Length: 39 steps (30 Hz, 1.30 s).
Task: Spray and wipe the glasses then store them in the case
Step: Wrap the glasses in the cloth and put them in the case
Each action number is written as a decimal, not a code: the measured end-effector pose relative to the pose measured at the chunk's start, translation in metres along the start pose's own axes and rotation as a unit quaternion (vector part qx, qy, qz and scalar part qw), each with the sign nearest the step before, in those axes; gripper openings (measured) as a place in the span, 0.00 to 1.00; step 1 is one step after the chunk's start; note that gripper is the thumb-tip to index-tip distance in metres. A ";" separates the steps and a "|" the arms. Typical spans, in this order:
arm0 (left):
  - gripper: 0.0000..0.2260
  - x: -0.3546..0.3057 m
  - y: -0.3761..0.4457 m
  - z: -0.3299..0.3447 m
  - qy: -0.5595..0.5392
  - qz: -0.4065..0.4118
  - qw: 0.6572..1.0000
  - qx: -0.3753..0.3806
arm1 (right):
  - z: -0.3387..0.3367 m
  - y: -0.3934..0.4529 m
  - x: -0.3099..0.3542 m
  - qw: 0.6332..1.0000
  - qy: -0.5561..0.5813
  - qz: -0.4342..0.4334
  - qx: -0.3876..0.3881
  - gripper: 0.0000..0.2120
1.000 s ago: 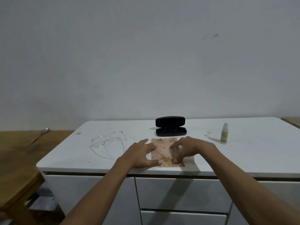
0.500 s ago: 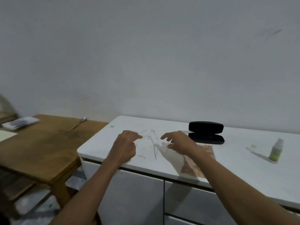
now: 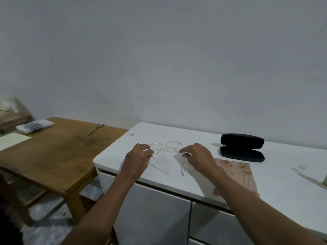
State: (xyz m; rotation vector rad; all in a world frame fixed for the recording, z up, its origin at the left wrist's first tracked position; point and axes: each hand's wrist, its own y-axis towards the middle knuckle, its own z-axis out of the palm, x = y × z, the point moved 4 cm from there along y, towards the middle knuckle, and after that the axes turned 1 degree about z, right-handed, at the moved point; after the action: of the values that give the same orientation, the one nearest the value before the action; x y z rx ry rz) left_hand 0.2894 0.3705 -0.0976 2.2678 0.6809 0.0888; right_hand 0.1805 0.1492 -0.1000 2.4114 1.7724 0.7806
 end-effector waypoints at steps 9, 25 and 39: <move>0.07 -0.017 0.032 -0.005 -0.066 -0.077 0.993 -0.061 | -0.043 -0.008 -0.007 0.985 0.097 -0.038 -0.139 0.09; 0.09 -0.181 0.067 0.066 -0.282 -0.068 0.950 0.118 | -0.150 -0.124 -0.123 0.967 0.045 0.114 -0.224 0.07; 0.04 -0.182 0.060 0.082 -0.285 -0.083 0.942 0.157 | -0.133 -0.139 -0.139 0.970 0.084 0.122 -0.193 0.06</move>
State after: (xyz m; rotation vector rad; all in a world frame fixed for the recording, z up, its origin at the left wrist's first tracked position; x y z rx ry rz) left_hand 0.1814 0.1922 -0.0897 2.3477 0.5932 -0.7800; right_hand -0.0276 0.0373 -0.0807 2.3711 1.2281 1.2547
